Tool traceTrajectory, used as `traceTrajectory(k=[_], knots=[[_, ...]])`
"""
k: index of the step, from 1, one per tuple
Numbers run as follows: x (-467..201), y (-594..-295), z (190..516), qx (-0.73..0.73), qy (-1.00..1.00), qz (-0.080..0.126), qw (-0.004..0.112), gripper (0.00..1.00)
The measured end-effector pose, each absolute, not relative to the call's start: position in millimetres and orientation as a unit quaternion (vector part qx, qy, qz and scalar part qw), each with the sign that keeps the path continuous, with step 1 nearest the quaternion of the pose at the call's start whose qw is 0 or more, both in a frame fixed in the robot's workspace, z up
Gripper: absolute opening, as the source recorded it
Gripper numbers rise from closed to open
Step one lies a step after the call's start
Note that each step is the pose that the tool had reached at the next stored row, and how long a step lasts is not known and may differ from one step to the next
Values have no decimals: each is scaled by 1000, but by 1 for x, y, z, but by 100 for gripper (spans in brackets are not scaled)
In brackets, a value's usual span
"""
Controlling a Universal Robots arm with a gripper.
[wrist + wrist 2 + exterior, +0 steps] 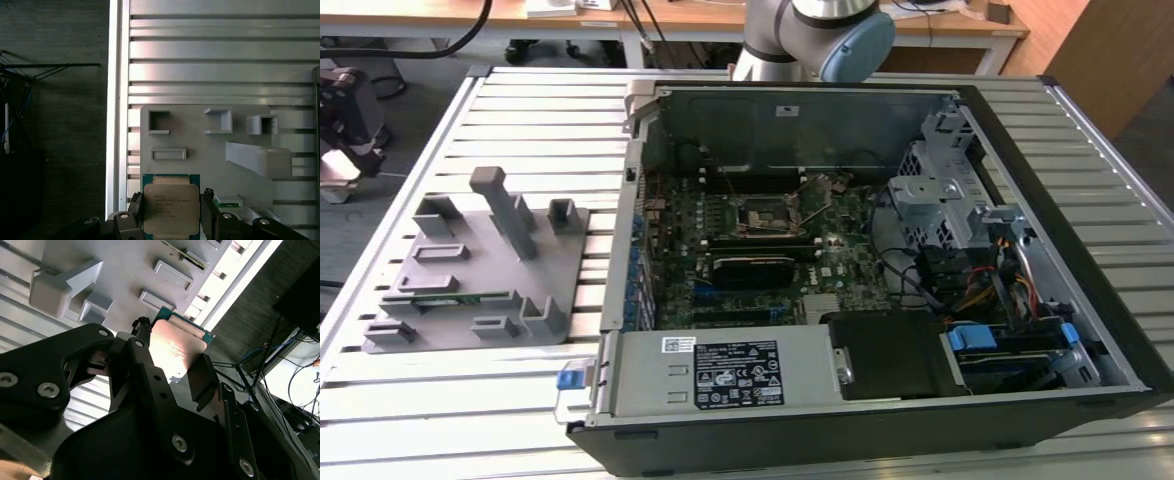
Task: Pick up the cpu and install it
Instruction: 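Pick up the cpu and move it towards the insertion slot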
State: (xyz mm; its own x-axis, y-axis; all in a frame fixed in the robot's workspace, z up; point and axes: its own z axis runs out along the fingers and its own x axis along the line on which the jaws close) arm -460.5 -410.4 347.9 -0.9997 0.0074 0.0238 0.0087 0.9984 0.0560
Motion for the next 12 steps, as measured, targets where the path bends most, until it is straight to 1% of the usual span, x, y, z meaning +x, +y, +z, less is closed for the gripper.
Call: traceTrajectory(k=[12], knots=[[-460,-410,352,-4,-1000,-28,12,54]])
